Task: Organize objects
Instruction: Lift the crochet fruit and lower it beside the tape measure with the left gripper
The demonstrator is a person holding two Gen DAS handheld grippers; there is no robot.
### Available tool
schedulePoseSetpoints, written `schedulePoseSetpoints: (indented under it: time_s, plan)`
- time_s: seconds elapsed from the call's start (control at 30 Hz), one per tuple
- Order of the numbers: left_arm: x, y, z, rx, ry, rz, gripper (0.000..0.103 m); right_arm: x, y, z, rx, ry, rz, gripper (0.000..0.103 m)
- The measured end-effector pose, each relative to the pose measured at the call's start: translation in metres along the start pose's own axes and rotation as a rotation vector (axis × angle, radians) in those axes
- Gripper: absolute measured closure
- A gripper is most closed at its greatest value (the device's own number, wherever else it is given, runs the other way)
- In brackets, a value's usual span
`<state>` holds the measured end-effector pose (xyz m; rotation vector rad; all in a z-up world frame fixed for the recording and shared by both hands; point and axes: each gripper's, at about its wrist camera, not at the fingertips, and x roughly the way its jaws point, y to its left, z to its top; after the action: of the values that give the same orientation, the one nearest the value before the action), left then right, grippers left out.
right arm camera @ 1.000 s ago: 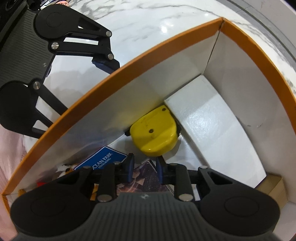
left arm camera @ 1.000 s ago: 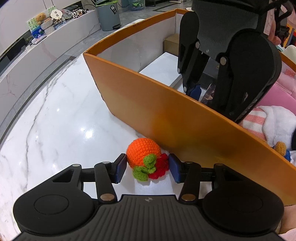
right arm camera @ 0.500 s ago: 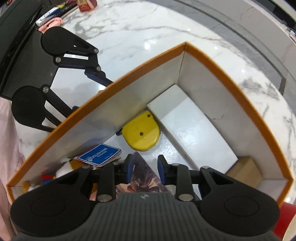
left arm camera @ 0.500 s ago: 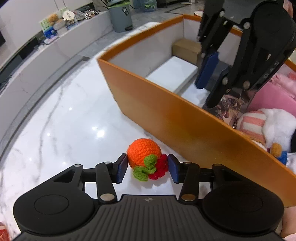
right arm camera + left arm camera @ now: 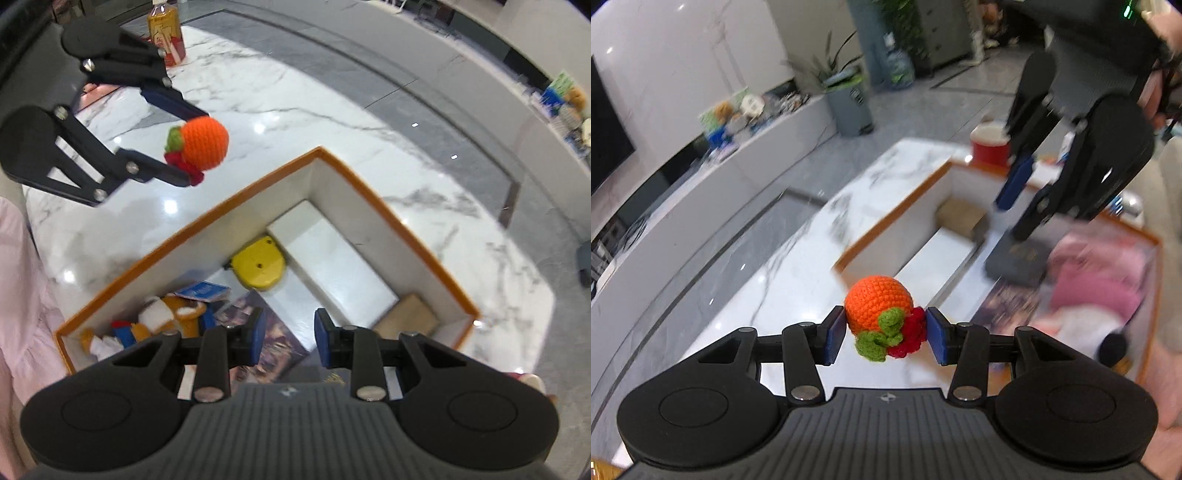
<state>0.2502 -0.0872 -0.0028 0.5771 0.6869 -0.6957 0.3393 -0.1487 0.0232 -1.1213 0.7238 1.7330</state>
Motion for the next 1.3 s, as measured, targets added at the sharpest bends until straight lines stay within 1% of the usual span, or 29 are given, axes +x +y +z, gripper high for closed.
schedulePoseSetpoints:
  time_s: [0.1,0.17,0.23,0.37,0.47,0.67,0.83,1.07,1.17,1.3]
  plan:
    - [0.003,-0.017,0.017,0.045,-0.026,-0.028,0.049,-0.012,-0.001,-0.01,0.021,-0.013,-0.042,0.072]
    - [0.015,-0.029,0.027,0.076,-0.024,-0.047,0.049,-0.024,-0.002,-0.017,0.016,-0.024,-0.058,0.072]
    - [0.03,-0.038,0.035,0.106,-0.01,-0.069,0.049,-0.023,-0.002,-0.022,0.006,-0.035,-0.067,0.072]
    - [0.072,-0.049,0.043,0.14,0.052,-0.107,0.049,-0.015,-0.005,-0.032,-0.016,-0.025,-0.078,0.073]
    - [0.102,-0.051,0.046,0.128,0.087,-0.13,0.049,-0.003,-0.01,-0.032,-0.009,-0.022,-0.072,0.073]
    - [0.141,-0.047,0.039,0.115,0.164,-0.169,0.049,0.021,-0.029,-0.03,0.012,-0.003,-0.066,0.073]
    - [0.158,-0.04,0.031,0.076,0.202,-0.212,0.048,0.034,-0.04,-0.028,0.031,0.001,-0.057,0.072]
    - [0.161,-0.036,0.022,0.06,0.21,-0.214,0.046,0.044,-0.044,-0.026,0.047,0.021,-0.05,0.072]
    - [0.155,-0.036,0.019,0.061,0.207,-0.224,0.043,0.042,-0.042,-0.026,0.045,0.023,-0.056,0.072]
    - [0.143,-0.035,0.016,0.054,0.187,-0.213,0.034,0.039,-0.039,-0.025,0.039,0.027,-0.069,0.072]
